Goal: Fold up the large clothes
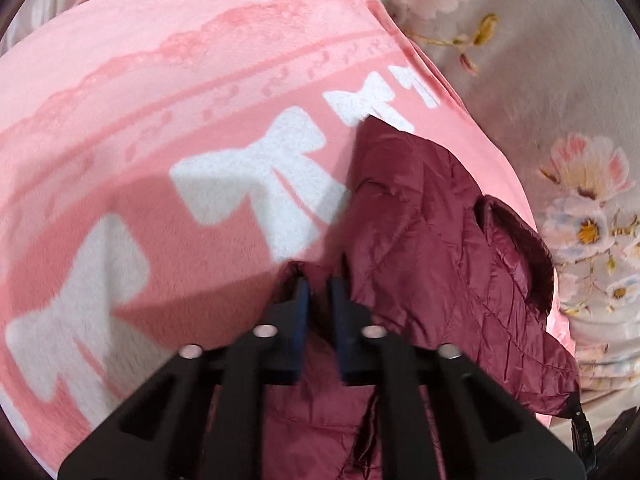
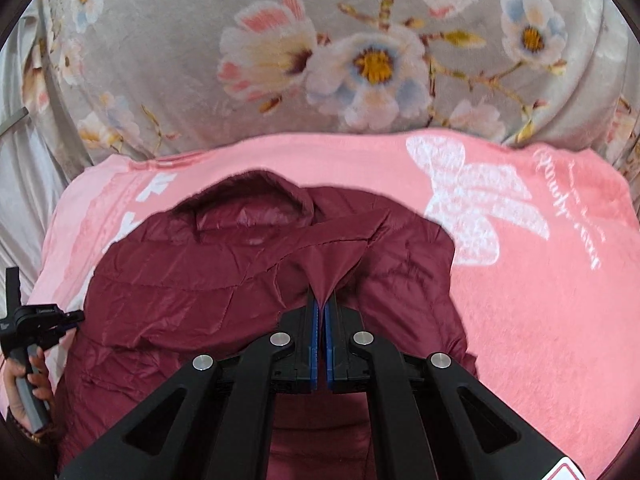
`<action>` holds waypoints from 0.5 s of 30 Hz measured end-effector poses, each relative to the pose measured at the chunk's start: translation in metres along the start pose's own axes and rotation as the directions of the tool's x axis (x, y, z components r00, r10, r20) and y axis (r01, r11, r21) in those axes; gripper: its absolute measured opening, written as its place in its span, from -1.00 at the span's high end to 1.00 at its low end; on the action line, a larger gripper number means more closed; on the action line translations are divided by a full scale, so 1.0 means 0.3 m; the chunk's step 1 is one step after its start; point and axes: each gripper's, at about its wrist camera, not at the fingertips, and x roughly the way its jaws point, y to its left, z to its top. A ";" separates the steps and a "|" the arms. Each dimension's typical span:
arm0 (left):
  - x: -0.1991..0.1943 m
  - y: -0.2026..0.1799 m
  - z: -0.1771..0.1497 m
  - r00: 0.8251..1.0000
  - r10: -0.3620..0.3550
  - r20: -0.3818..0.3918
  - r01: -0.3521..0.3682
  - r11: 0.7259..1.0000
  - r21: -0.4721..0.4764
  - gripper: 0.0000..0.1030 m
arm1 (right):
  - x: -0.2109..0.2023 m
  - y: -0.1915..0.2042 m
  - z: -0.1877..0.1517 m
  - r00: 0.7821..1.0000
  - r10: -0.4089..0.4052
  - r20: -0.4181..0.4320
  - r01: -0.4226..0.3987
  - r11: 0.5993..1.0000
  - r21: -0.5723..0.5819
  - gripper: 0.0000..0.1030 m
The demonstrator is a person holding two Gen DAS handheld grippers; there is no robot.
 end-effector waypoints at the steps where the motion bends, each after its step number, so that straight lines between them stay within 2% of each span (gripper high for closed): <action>1: -0.007 -0.005 0.001 1.000 -0.003 0.010 0.003 1.000 0.004 0.91 | 0.010 -0.001 -0.009 1.000 0.004 -0.011 -0.004 1.000 0.004 0.96; 6: -0.030 -0.034 0.036 0.996 -0.089 0.009 0.089 0.994 -0.061 0.86 | 0.053 0.015 -0.038 0.999 0.024 -0.040 -0.024 1.000 0.001 0.96; 8: -0.004 -0.046 0.040 0.994 -0.103 -0.027 0.100 0.991 -0.093 0.66 | 0.049 0.023 -0.030 0.999 0.034 -0.030 -0.034 0.999 0.005 0.96; 10: 0.011 -0.054 0.029 0.994 -0.101 -0.033 0.097 0.989 -0.111 0.35 | 0.031 0.030 -0.007 0.999 0.047 -0.007 -0.047 0.999 0.009 0.96; 12: 0.035 -0.053 0.023 0.996 -0.085 -0.035 0.080 0.988 -0.132 0.22 | 0.006 0.031 0.025 0.998 0.066 0.014 -0.066 0.998 0.016 0.96; 14: 0.052 -0.048 0.024 0.996 -0.077 -0.038 0.071 0.987 -0.143 0.24 | -0.027 0.027 0.062 0.996 0.085 0.039 -0.086 0.996 0.024 0.97; 15: 0.056 -0.042 0.030 0.997 -0.071 -0.035 0.065 0.987 -0.149 0.39 | -0.042 0.027 0.074 0.995 0.088 0.050 -0.090 0.996 0.025 0.96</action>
